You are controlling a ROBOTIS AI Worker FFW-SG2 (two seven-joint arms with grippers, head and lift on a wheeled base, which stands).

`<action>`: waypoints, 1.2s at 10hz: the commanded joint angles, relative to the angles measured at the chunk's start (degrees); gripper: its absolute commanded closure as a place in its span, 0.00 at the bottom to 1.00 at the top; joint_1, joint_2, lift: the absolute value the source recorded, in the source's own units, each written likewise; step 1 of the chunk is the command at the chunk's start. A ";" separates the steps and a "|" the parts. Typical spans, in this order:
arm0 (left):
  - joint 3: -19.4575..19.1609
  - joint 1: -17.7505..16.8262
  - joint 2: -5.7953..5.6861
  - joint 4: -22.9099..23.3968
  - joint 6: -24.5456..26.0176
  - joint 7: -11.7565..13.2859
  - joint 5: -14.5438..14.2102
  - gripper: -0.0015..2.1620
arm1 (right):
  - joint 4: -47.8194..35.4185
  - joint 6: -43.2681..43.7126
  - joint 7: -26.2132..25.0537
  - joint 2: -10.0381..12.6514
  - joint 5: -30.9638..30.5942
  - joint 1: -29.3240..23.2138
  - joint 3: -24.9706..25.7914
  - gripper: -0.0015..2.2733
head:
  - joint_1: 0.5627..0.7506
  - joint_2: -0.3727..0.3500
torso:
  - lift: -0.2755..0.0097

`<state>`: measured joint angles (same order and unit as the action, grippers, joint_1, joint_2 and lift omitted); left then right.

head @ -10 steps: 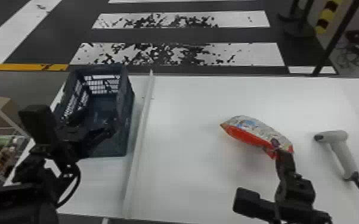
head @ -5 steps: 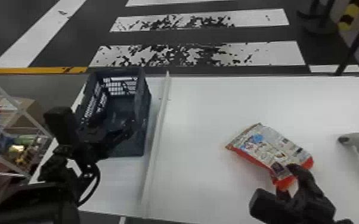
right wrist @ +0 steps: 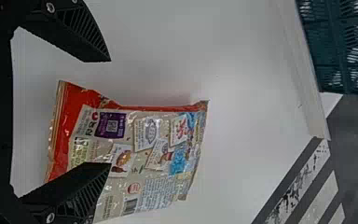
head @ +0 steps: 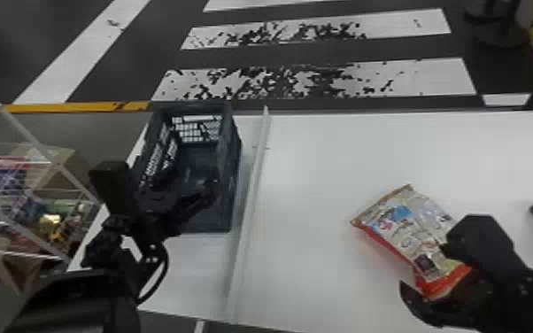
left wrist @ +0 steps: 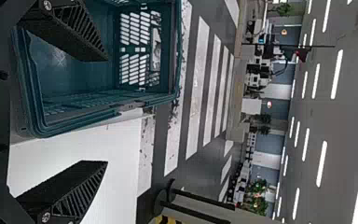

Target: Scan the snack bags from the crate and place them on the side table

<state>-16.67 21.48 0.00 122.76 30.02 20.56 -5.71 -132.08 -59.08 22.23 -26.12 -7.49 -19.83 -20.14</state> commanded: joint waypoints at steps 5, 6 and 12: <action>-0.03 0.06 0.15 -0.33 0.00 0.00 0.09 0.04 | 3.94 3.22 3.08 8.54 18.30 1.02 17.32 0.96 | 0.70 0.82 | 0.64; -0.03 -0.03 0.15 -0.42 0.00 0.00 0.09 0.04 | 5.34 3.40 4.23 8.63 18.30 1.02 17.67 0.99 | 0.70 0.80 | 0.64; -0.12 -0.12 0.15 -1.47 -0.17 0.00 0.00 0.04 | 17.12 7.97 6.34 8.81 13.55 1.19 14.95 0.99 | 0.70 0.77 | 0.64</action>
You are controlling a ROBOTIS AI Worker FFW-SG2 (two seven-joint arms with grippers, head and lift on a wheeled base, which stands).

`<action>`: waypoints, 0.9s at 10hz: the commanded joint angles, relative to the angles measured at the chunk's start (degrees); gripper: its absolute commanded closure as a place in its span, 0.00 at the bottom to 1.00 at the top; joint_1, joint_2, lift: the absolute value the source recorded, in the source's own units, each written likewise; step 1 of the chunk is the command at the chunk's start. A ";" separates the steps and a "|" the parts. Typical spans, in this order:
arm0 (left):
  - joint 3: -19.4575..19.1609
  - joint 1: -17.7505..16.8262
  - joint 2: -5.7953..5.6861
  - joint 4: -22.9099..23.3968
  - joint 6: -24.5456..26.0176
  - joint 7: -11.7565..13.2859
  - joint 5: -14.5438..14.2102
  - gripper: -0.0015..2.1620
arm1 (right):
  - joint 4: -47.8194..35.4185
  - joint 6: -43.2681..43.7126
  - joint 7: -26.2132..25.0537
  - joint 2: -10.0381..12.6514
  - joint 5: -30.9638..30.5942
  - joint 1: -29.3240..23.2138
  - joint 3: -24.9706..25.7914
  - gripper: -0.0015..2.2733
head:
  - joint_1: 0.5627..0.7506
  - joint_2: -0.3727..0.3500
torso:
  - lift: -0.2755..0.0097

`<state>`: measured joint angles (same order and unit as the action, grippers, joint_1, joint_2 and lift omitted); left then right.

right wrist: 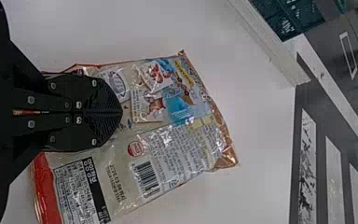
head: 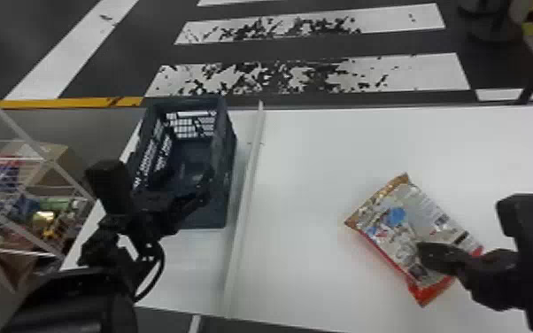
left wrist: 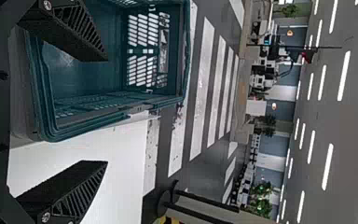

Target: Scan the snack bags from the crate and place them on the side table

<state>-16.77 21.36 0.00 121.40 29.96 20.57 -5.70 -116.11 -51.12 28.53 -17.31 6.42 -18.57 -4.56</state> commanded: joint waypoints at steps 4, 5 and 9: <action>-0.19 0.00 0.15 -0.20 -0.12 0.09 -0.10 0.04 | -0.08 2.64 -0.06 0.44 -0.80 -0.41 -1.15 0.99 | 0.70 0.79 | 0.64; -0.19 0.09 0.15 -0.20 -0.12 0.00 -0.10 0.04 | -4.74 1.94 -0.06 0.53 -0.27 -1.29 -0.36 0.99 | 0.70 0.80 | 0.64; -0.45 0.18 0.15 -0.02 -0.29 0.09 -0.37 0.04 | -10.28 0.53 1.00 1.05 -0.97 -2.35 -3.43 0.99 | 0.70 0.83 | 0.64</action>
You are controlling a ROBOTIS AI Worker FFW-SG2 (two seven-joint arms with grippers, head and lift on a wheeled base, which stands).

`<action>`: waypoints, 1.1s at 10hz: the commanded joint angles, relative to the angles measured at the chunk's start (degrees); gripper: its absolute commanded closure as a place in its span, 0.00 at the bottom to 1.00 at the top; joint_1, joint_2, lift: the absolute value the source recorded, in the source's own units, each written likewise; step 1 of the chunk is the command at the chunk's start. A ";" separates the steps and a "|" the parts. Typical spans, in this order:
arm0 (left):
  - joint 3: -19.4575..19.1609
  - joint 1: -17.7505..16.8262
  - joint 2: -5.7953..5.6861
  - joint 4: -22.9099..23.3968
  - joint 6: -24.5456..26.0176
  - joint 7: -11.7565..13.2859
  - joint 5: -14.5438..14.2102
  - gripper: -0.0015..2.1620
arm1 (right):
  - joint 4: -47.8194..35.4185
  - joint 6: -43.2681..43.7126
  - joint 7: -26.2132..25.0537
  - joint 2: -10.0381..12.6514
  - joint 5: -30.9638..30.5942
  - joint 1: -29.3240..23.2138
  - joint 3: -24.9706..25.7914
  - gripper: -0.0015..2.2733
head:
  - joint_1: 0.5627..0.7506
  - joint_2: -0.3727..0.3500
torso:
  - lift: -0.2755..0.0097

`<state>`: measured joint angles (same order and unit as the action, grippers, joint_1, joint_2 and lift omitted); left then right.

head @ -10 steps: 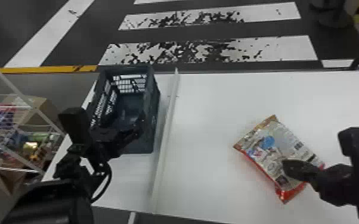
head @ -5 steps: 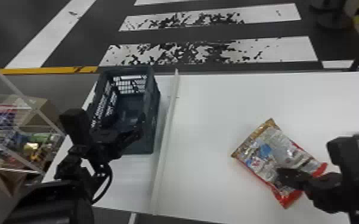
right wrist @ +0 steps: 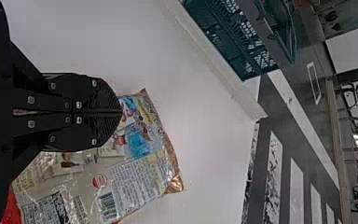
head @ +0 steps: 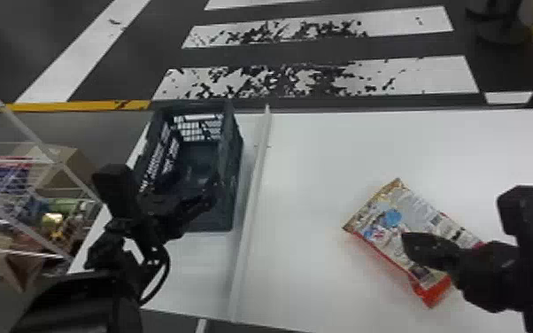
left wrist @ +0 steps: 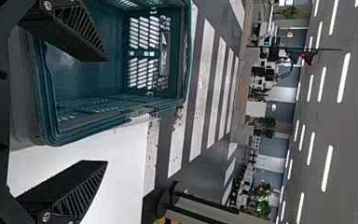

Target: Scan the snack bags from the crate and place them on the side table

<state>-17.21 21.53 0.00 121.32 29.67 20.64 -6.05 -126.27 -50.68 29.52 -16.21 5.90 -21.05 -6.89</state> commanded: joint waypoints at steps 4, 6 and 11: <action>-0.02 0.26 0.15 0.50 0.00 0.02 0.07 0.04 | 5.51 -0.09 0.01 -0.40 -5.81 5.76 -10.16 0.99 | 0.70 0.93 | 0.64; -0.02 0.26 0.15 0.50 0.18 0.02 -0.02 0.04 | 10.34 0.09 -0.16 -0.14 -7.83 9.54 -14.02 0.99 | 0.70 0.97 | 0.64; 0.07 0.18 0.15 0.59 0.35 -0.07 0.34 0.05 | 18.69 0.62 -2.18 1.88 -10.29 16.22 -17.45 0.99 | 0.70 0.98 | 0.64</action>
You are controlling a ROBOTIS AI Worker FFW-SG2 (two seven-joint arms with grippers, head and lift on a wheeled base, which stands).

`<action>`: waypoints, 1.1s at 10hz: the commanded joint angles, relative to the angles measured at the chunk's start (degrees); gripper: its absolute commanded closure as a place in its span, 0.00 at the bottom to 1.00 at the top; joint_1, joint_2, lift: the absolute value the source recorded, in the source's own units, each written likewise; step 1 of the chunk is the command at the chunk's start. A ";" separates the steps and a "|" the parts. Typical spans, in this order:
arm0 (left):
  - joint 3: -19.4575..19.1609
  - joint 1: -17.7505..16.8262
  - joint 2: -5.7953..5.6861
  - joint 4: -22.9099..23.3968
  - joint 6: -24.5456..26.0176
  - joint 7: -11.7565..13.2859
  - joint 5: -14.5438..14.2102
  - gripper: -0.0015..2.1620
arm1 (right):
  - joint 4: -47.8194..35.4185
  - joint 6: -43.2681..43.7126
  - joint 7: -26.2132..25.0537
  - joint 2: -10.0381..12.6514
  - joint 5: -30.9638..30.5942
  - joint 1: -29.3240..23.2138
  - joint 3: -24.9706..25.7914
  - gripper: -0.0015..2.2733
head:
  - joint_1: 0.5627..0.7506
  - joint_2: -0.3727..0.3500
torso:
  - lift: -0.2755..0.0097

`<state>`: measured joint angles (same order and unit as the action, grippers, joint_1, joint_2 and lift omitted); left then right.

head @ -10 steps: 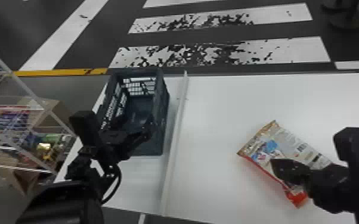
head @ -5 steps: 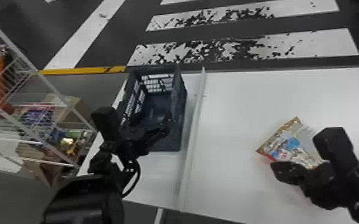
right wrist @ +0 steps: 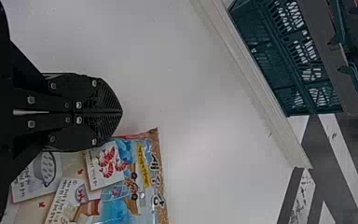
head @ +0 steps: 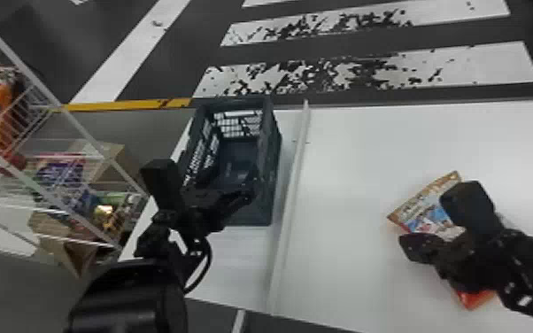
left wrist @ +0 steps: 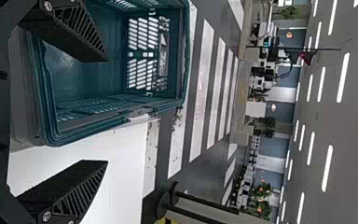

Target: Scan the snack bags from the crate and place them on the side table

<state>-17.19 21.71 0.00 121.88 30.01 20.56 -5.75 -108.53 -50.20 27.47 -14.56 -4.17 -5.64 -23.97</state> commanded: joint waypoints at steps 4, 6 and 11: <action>-0.12 -0.09 0.15 0.11 0.36 0.01 0.13 0.05 | 3.59 0.31 -1.10 0.76 -1.90 3.45 -0.11 0.99 | 0.70 0.96 | 0.64; -0.03 0.00 0.15 0.02 0.36 0.01 0.21 0.05 | 4.56 0.31 -1.36 0.76 -2.60 4.06 0.59 0.99 | 0.70 0.94 | 0.64; -0.03 0.09 0.15 0.11 0.54 0.01 0.21 0.05 | 6.23 0.14 -1.54 0.32 -3.30 5.64 2.43 0.99 | 0.70 0.88 | 0.64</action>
<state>-17.23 21.78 0.00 121.95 30.55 20.56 -5.54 -102.44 -50.06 25.93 -14.12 -7.44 -0.05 -21.80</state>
